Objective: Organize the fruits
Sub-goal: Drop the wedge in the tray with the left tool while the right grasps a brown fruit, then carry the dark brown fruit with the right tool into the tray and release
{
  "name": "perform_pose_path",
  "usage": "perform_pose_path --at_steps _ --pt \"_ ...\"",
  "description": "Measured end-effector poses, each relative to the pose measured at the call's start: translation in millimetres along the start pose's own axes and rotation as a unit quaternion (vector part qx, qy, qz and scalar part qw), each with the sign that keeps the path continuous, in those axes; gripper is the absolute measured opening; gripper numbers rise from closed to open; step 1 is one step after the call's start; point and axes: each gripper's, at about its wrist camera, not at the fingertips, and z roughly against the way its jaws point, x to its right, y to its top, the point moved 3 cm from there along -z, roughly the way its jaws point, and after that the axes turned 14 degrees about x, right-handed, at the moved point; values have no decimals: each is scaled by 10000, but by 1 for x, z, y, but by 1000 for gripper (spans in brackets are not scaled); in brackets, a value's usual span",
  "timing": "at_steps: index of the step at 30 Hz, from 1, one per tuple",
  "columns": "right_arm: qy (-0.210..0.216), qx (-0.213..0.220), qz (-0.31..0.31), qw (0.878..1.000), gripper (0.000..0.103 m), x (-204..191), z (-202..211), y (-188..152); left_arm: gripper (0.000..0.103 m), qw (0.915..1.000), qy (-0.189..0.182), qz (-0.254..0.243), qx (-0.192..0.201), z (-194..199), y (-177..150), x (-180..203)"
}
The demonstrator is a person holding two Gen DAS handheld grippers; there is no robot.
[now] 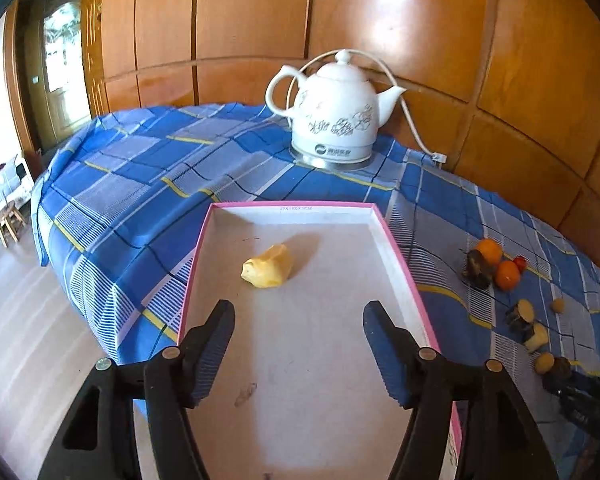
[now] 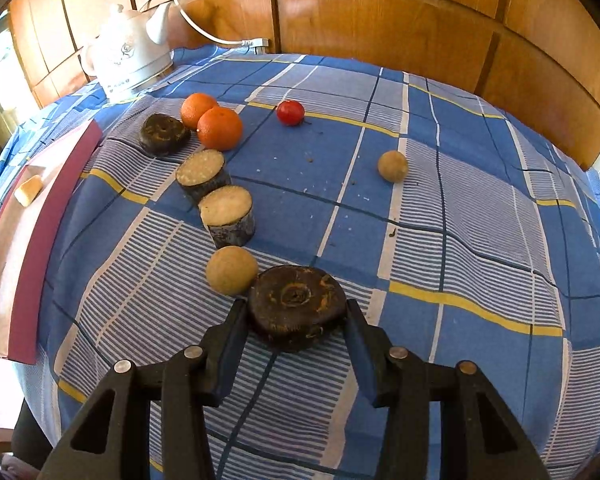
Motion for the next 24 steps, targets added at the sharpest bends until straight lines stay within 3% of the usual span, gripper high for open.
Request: perform_pose_path --at_steps 16,24 --pt "155 299 -146 9993 48 -2 31 12 71 9995 -208 -188 114 22 -6 14" --pt "787 339 232 9961 48 -47 42 25 73 9997 -193 -130 68 24 -12 11"
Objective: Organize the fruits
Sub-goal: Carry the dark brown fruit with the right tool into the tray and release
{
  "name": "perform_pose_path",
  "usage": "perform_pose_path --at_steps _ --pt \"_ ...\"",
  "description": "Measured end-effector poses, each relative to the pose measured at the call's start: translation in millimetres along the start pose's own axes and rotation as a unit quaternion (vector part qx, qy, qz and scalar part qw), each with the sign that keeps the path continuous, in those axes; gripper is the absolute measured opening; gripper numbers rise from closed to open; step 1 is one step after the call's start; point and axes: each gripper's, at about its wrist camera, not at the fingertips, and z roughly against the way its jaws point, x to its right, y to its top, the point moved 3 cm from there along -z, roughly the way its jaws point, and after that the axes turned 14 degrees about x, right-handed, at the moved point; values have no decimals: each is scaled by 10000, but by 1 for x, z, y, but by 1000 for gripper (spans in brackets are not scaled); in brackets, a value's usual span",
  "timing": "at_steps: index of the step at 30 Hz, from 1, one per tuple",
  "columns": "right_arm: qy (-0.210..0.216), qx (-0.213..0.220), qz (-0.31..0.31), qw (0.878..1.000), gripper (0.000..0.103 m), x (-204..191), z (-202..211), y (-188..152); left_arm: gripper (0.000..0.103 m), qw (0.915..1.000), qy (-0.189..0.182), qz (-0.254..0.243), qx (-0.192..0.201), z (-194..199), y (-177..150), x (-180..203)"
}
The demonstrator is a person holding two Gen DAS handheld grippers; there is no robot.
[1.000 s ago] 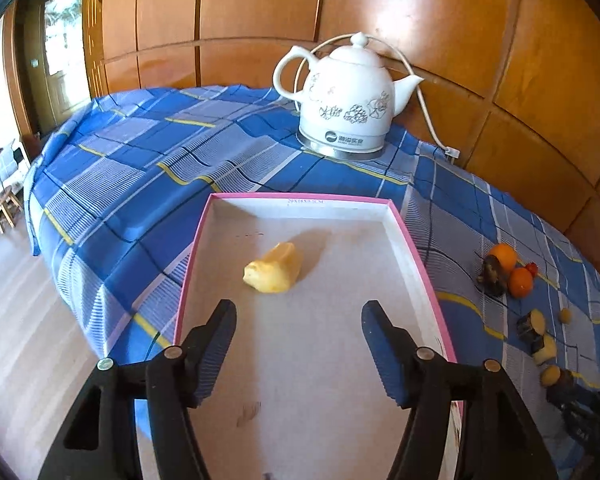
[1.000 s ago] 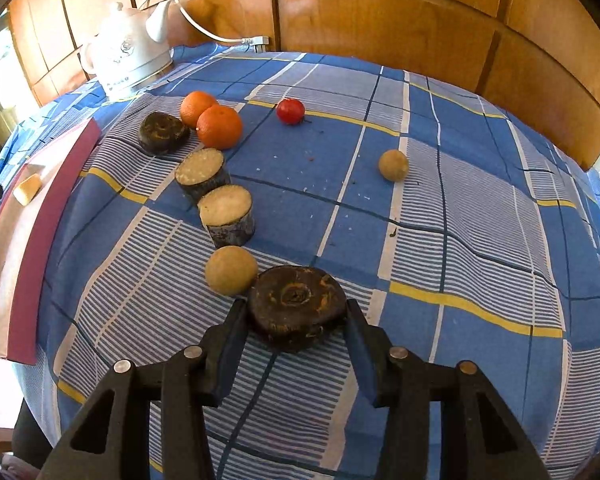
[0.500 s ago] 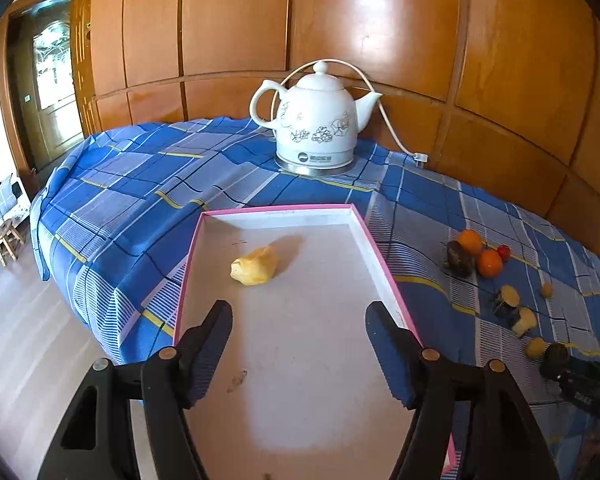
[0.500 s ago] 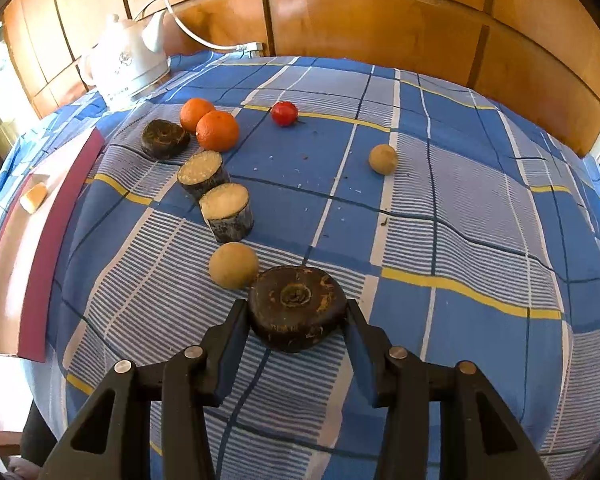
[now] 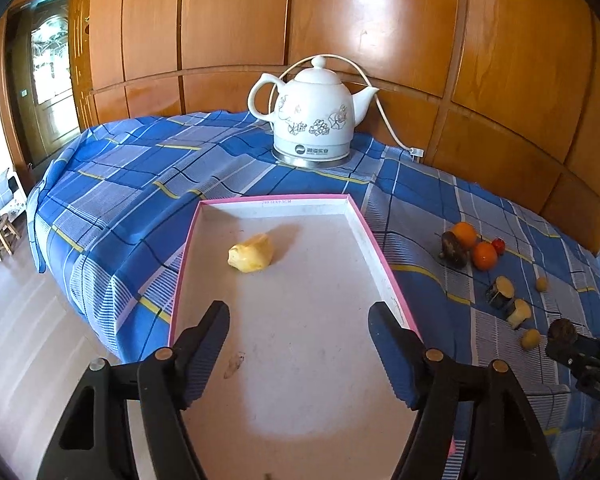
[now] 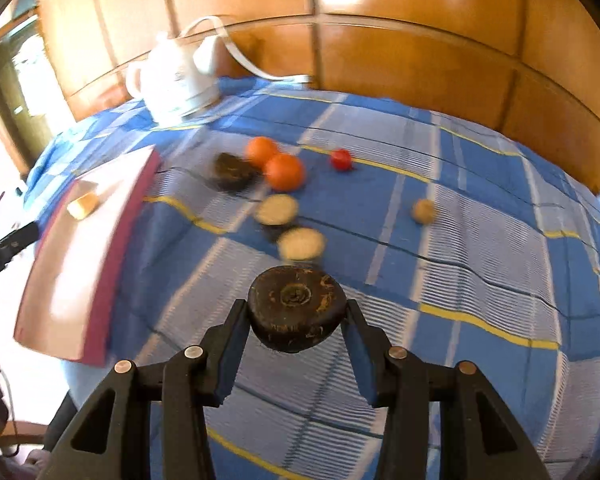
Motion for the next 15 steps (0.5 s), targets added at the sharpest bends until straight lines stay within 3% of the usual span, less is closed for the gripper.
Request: perform_pose_path --at_steps 9,15 --pt "1079 -256 456 9928 48 -80 -28 17 73 9998 149 96 -25 2 -4 -13" --pt "1442 -290 751 9863 48 -131 -52 38 73 9992 315 250 -18 4 -5 -30"
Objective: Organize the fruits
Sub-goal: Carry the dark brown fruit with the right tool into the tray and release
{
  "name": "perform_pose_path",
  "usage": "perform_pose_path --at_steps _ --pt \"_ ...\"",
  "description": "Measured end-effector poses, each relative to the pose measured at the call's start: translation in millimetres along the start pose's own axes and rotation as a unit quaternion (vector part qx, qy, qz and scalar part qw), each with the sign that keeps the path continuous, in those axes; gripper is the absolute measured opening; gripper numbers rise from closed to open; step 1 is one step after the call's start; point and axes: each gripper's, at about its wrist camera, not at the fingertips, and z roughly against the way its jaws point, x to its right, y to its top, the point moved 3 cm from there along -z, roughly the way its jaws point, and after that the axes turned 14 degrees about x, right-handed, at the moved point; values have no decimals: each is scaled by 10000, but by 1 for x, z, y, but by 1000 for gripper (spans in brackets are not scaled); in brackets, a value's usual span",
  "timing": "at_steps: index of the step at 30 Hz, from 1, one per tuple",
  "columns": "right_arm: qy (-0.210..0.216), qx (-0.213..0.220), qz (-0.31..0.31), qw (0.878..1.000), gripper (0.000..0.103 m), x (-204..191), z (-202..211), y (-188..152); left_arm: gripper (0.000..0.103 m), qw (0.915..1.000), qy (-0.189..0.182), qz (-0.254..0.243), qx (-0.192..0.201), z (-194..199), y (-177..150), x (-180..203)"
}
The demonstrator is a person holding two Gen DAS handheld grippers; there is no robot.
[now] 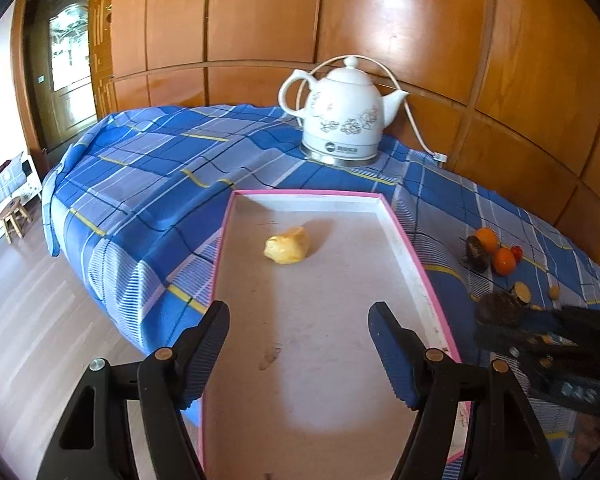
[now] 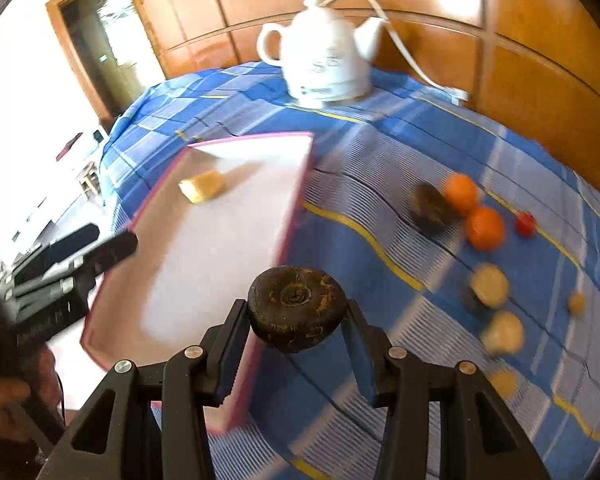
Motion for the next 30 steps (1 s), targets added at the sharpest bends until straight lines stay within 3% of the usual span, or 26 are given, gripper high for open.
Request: perform_pose_path --at_steps 8,17,30 --pt "-83 -95 423 9990 48 -34 -59 33 73 9994 240 251 48 3 0 -25" --pt "-373 -327 411 9979 48 -48 -112 35 73 9980 451 433 9 2 -3 -47" --pt "-753 343 397 9958 53 -47 -80 45 73 9978 464 463 13 0 -3 -47"
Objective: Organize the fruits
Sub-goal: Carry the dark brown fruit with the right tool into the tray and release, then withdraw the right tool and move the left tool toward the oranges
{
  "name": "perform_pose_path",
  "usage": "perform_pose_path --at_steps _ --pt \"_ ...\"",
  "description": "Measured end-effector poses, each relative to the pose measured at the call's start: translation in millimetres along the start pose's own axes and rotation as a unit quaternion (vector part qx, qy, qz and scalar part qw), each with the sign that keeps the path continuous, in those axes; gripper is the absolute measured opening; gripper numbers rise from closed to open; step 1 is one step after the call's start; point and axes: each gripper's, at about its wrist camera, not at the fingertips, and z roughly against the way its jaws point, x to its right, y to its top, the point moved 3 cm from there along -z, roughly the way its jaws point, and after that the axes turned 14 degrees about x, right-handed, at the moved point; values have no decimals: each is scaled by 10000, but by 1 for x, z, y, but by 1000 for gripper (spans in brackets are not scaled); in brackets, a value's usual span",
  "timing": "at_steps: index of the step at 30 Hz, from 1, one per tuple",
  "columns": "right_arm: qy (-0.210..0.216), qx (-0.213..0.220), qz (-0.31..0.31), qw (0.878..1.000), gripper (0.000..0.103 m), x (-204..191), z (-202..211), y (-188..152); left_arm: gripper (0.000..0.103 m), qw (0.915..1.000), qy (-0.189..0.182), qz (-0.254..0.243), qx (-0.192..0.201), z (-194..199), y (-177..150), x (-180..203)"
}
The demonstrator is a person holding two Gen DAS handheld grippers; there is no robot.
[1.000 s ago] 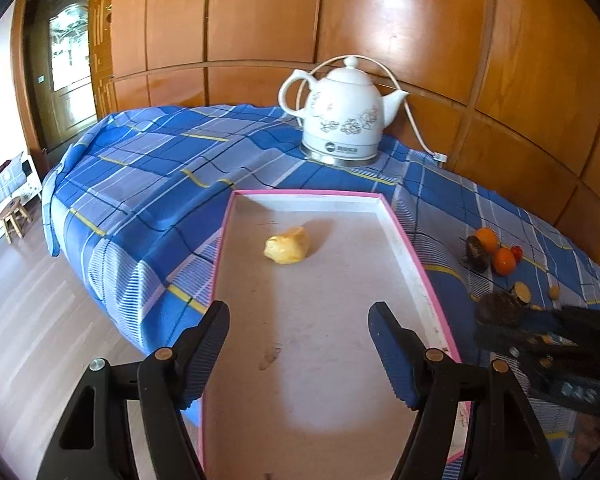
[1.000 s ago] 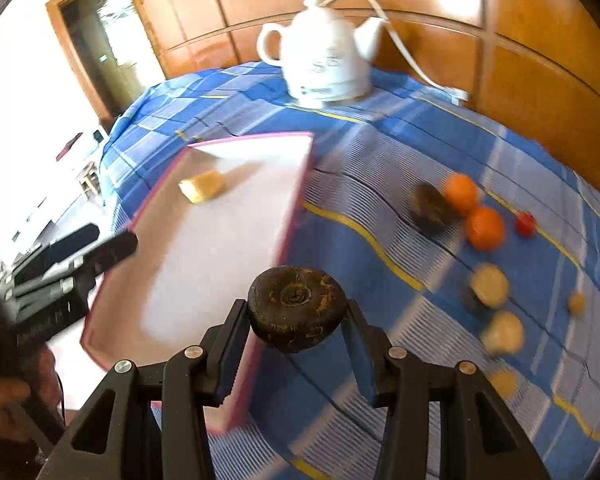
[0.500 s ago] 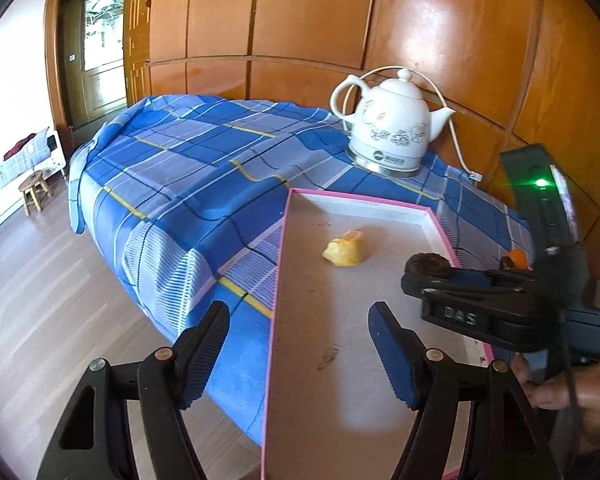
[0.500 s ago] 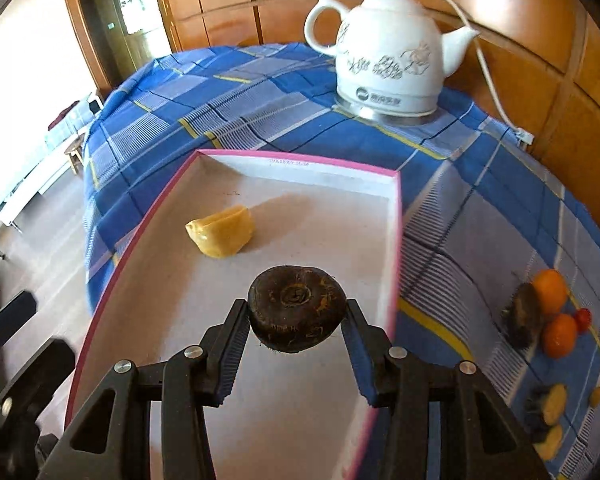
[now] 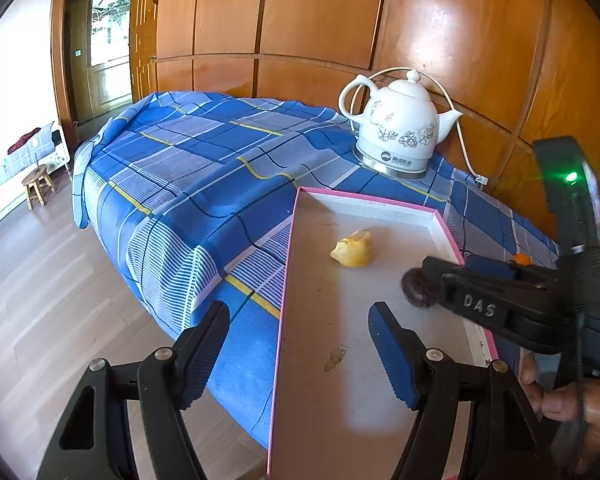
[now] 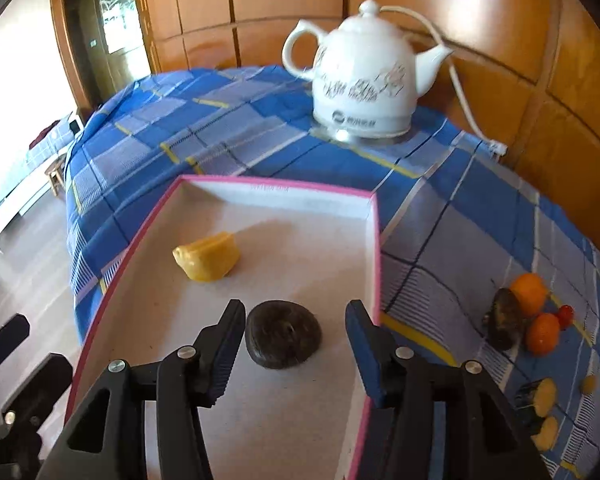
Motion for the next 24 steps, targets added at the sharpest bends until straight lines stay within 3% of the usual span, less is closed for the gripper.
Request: perform_pose_path --at_steps 8,24 --pt "-391 478 -236 9978 53 15 29 15 73 10000 -76 -32 24 3 0 6" --pt "-936 973 -259 9905 53 44 75 22 73 9993 -313 -149 127 13 2 21"
